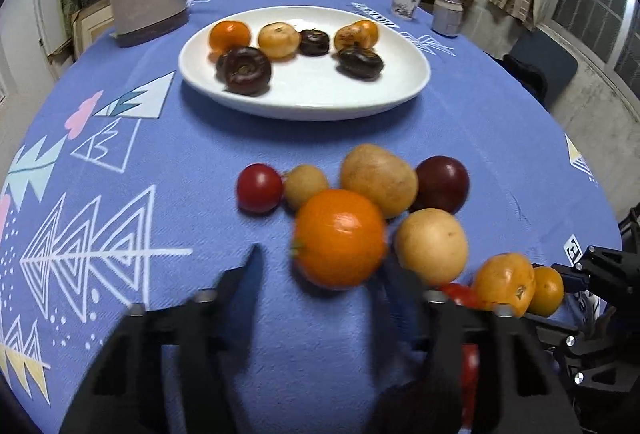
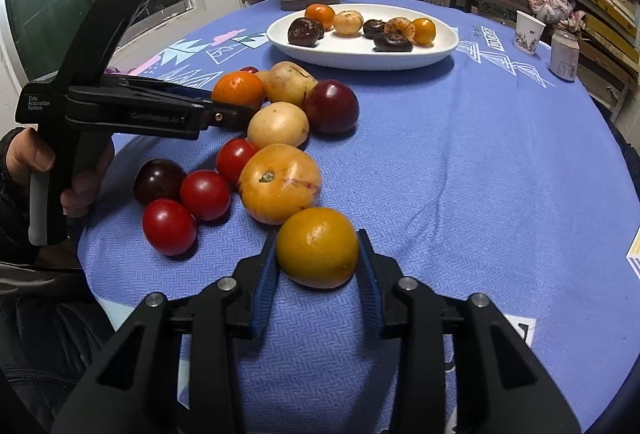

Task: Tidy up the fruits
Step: 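Grasp a large orange with the left tool while the right tool holds its fruit, then carry both fruits over the white plate and open both tools to release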

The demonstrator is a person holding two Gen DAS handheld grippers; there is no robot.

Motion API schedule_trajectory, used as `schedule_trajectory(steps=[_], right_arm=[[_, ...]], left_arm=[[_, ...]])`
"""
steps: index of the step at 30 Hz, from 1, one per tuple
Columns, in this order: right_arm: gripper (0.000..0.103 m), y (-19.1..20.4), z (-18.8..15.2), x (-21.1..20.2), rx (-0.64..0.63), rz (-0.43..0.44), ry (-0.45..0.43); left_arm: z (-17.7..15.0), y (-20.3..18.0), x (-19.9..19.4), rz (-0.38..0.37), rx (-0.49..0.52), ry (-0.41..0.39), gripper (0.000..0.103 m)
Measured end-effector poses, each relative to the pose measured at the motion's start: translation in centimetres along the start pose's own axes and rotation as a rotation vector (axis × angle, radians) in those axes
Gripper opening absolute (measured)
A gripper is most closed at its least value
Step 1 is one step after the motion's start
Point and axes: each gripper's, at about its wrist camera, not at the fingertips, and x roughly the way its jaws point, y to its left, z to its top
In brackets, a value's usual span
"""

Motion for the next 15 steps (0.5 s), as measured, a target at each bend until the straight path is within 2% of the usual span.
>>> schedule_trajectory(steps=[3,7,10,15], right_arm=[[0.037,0.0,0.0,0.0,0.002,0.001,-0.003],[0.037,-0.1,0.0,-0.1,0.016,0.004,-0.007],[0.037,-0.6,0.2,-0.4,0.041,0.019,-0.015],[0.037,-1.2,0.4,-1.4,0.061,0.028,-0.039]], left_arm=[[0.1,-0.7,0.2,0.023,0.019,-0.003,0.04],[0.0,-0.1,-0.3,-0.004,-0.012,-0.014,0.039],[-0.1,0.1,-2.1,0.002,-0.008,-0.071,0.039],[-0.3,0.4,-3.9,-0.006,-0.015,-0.106,0.04]])
